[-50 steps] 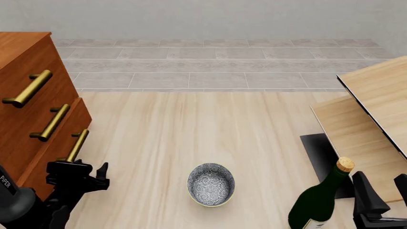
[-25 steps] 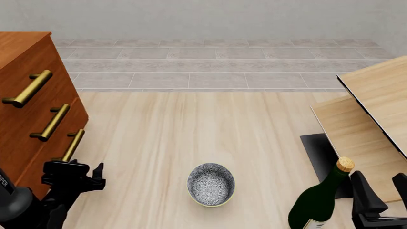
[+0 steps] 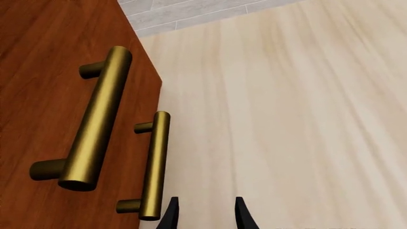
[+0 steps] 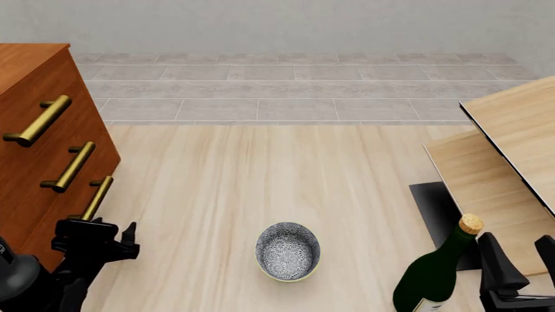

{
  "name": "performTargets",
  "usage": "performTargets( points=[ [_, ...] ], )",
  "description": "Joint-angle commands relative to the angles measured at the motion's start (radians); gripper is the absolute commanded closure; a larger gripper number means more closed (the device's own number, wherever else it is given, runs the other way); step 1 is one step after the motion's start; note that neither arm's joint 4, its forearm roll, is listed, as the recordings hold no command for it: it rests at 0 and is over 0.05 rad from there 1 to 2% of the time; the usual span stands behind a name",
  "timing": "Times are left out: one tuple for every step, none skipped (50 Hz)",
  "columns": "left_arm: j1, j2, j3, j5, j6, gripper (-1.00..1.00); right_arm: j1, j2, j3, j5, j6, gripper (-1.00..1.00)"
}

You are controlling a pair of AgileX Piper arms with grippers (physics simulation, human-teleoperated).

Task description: Close the bottom drawer of the cabinet.

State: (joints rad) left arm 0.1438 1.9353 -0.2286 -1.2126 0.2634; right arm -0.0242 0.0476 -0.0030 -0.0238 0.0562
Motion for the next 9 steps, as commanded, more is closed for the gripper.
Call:
performTargets(
  points=[
    [0.052, 0.003, -0.015, -0.007, 0.024, -1.00, 0.000, -0.001, -0.001, 0.001, 0.002, -1.00],
    [0.052, 0.002, -0.015, -0.007, 0.025, -1.00, 0.000, -0.002, 0.001, 0.000, 0.002, -1.00],
    [0.053, 0.002, -0.015, -0.007, 0.026, -1.00, 0.000, -0.003, 0.001, 0.000, 0.002, -1.00],
    [0.053, 0.002, -0.015, -0.007, 0.025, -1.00, 0.000, -0.003, 0.001, 0.001, 0.003, -1.00],
    [0.053, 0.003, -0.015, -0.007, 0.025, -1.00, 0.000, -0.004, 0.001, 0.002, 0.003, -1.00],
    [0.053, 0.003, -0.015, -0.007, 0.025, -1.00, 0.000, -0.004, 0.001, 0.002, 0.003, -1.00],
    [0.052, 0.001, -0.015, -0.007, 0.025, -1.00, 0.000, -0.004, 0.001, 0.001, 0.003, -1.00],
    [0.051, -0.002, -0.012, -0.007, 0.024, -1.00, -0.001, -0.005, 0.001, 0.002, 0.003, -1.00],
    [0.051, -0.002, -0.012, -0.007, 0.024, -1.00, -0.001, -0.007, 0.000, 0.004, 0.003, -1.00]
  ],
)
